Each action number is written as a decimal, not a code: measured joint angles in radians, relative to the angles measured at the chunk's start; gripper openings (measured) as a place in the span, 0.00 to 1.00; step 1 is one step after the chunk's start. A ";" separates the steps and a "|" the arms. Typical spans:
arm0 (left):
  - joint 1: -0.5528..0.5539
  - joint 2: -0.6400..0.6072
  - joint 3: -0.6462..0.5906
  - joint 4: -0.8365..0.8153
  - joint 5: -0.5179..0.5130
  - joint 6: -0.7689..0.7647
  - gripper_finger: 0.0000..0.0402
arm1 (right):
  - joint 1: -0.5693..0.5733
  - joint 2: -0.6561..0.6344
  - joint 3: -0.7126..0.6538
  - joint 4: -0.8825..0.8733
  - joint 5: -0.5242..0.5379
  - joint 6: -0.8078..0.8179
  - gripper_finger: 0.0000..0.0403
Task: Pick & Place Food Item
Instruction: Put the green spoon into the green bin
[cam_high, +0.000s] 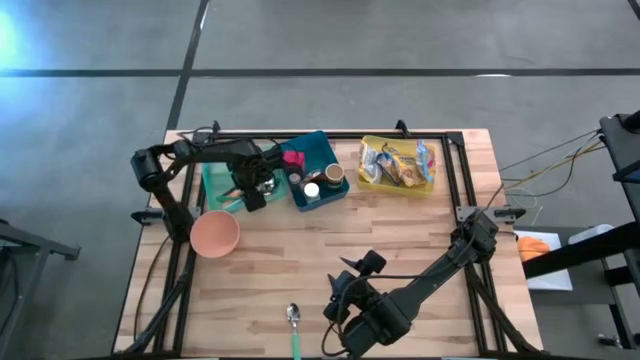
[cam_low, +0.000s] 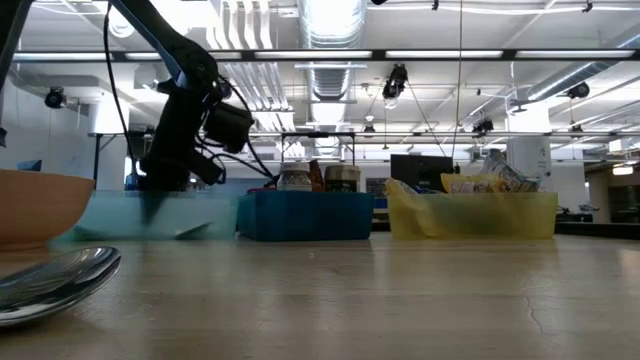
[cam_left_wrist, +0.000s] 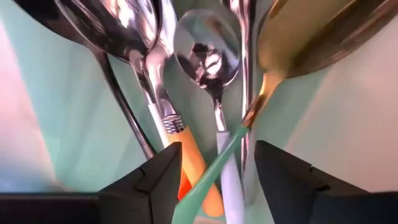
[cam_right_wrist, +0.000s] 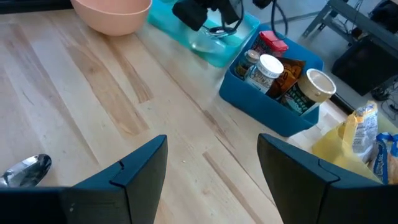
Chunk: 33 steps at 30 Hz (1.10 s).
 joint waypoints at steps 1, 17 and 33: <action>0.000 -0.006 0.008 -0.003 -0.001 -0.010 0.52 | 0.000 0.000 0.000 0.000 -0.003 0.011 0.62; -0.031 -0.465 0.053 0.097 0.016 -0.116 0.52 | -0.040 0.002 -0.019 0.276 -0.427 0.265 0.58; -0.070 -0.952 0.019 0.325 0.030 -0.273 0.52 | -0.059 0.001 -0.043 0.395 -0.595 0.425 0.30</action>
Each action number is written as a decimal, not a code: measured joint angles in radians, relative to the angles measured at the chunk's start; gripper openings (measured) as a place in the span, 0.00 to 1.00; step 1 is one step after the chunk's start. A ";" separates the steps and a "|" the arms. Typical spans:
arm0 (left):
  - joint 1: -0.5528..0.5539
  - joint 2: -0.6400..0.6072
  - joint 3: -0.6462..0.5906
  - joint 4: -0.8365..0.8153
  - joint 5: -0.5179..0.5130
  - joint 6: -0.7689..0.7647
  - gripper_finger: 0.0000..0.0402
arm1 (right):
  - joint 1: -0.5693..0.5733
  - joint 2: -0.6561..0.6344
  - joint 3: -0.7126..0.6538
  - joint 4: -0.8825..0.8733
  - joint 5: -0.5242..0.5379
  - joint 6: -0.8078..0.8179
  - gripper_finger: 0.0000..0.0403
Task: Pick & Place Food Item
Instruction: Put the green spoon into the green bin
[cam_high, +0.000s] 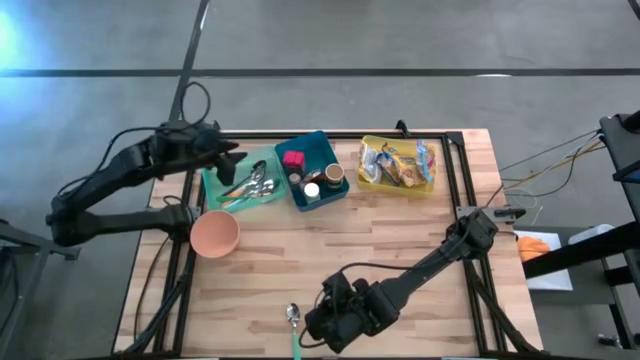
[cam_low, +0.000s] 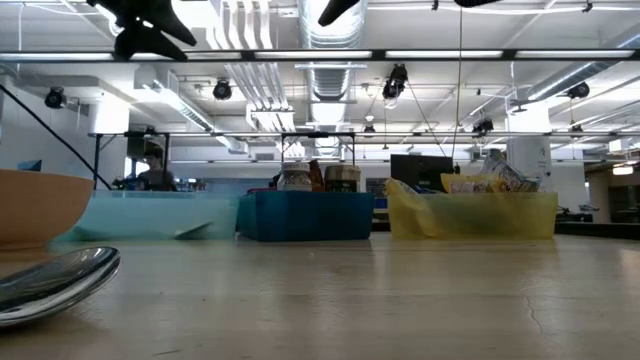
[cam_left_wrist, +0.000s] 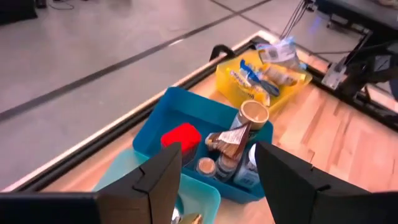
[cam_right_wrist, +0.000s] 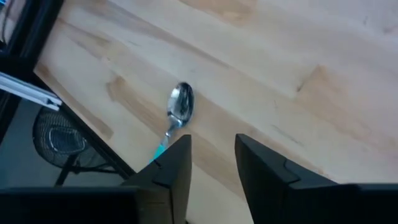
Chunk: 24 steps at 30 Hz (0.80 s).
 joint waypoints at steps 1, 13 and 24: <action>0.000 -0.010 -0.002 0.001 0.002 0.000 0.52 | -0.002 0.000 -0.004 0.003 -0.014 0.005 0.30; -0.001 -0.003 -0.017 -0.026 0.003 -0.075 0.52 | -0.009 0.103 0.034 0.116 -0.168 0.047 0.30; 0.000 0.018 -0.018 -0.027 0.003 -0.071 0.52 | -0.022 0.264 0.240 0.066 -0.203 0.121 0.30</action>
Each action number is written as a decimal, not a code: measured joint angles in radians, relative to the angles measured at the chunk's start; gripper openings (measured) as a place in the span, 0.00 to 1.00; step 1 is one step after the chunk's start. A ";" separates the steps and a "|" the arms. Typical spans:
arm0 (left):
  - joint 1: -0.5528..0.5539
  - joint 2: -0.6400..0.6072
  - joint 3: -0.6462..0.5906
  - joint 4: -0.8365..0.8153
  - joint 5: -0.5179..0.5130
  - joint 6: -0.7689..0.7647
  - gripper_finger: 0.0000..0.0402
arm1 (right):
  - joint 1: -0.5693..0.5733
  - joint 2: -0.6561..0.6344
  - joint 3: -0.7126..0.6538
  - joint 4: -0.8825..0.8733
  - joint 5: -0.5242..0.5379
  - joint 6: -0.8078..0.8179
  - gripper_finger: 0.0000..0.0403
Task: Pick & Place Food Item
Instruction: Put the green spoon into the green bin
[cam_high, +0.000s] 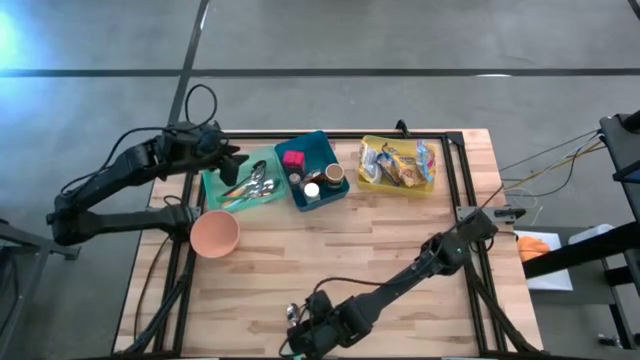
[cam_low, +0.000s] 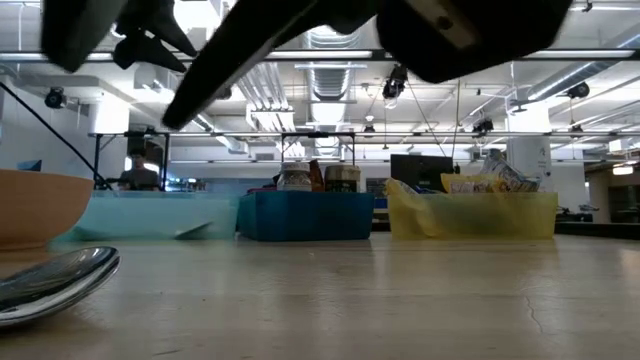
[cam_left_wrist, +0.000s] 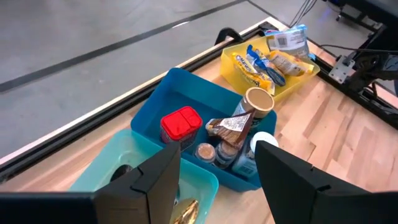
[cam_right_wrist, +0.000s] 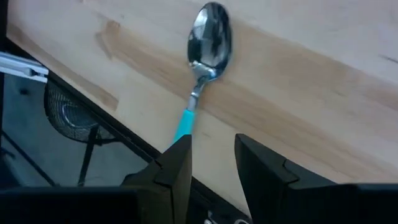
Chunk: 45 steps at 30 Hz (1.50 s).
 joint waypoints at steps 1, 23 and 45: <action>0.000 0.000 -0.001 0.000 0.000 0.000 0.52 | -0.004 0.013 0.023 -0.009 -0.007 -0.014 0.30; -0.035 0.083 -0.163 0.131 0.576 -0.118 0.52 | 0.000 -0.174 0.093 -0.541 0.409 -0.362 0.30; -0.594 0.274 -0.076 0.115 0.382 -0.712 0.52 | -0.035 -0.323 0.062 -0.679 0.519 -0.724 0.30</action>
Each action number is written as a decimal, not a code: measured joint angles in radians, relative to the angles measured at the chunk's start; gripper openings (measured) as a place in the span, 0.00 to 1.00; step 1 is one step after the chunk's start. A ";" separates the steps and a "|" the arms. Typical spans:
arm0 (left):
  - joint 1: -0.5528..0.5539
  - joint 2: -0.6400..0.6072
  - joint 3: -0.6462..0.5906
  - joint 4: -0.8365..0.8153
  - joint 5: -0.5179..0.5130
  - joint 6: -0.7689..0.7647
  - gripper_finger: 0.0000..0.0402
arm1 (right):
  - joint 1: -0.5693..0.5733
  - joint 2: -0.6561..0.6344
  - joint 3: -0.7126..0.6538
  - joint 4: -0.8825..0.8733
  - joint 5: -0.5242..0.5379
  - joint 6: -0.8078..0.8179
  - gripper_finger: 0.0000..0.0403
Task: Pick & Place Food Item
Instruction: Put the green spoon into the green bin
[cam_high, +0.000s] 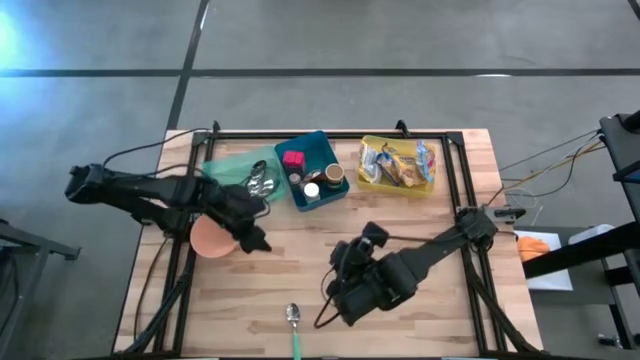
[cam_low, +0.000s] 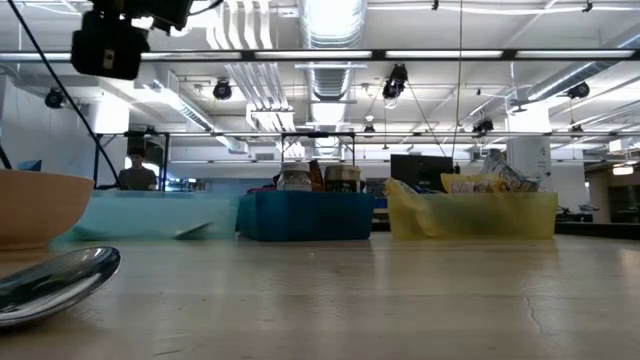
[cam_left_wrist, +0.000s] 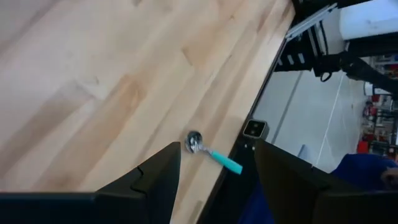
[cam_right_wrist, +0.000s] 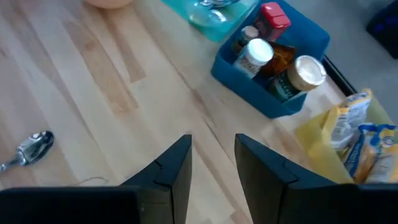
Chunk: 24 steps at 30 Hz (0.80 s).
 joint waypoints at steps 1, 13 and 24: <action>-0.024 0.000 0.001 -0.002 -0.016 -0.024 0.52 | -0.004 -0.025 -0.018 0.001 0.000 0.000 0.30; -0.142 0.000 -0.001 0.000 -0.086 -0.075 0.52 | 0.028 -0.563 -0.630 0.127 0.105 0.163 0.30; -0.142 0.001 -0.002 0.027 -0.185 -0.087 0.52 | 0.039 -1.129 -1.416 1.165 -0.008 -0.387 0.30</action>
